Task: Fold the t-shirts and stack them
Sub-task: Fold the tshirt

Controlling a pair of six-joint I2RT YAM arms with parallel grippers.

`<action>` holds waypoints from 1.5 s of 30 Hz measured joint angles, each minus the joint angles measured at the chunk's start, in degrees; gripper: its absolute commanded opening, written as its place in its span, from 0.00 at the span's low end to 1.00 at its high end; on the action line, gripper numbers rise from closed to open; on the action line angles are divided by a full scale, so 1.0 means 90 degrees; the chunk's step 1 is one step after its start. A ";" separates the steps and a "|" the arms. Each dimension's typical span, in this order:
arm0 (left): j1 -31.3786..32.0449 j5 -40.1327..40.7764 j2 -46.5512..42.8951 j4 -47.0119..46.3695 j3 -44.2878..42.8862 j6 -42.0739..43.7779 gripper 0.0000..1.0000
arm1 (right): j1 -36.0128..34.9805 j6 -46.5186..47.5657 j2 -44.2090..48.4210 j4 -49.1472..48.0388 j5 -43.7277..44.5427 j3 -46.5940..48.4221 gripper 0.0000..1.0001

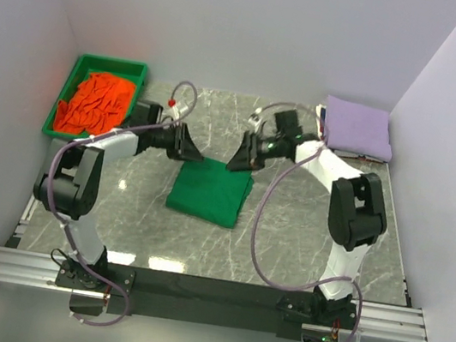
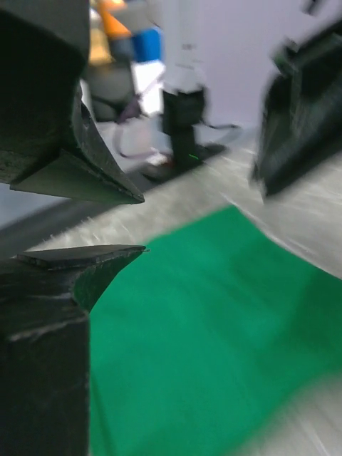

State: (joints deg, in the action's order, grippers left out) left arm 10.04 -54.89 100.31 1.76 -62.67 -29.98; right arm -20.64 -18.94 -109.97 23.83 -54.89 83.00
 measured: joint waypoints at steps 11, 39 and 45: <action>0.0296 -0.0155 0.1758 -0.0109 0.0423 -0.0270 0.21 | -0.0209 -0.0403 -0.1659 0.0100 -0.0352 -0.0644 0.38; 0.0634 -0.0505 0.0585 -0.0515 0.0930 -0.0639 0.22 | -0.0498 -0.0658 -0.0495 -0.0610 -0.0527 -0.0760 0.34; 0.0325 -0.0750 0.1911 -0.0061 0.0712 -0.0262 0.22 | -0.0078 -0.0573 -0.1841 -0.0556 -0.0743 -0.0750 0.31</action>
State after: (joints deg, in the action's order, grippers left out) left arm 12.97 -61.65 117.51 1.21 -56.27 -32.34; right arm -21.34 -24.10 -126.54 18.83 -61.58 76.25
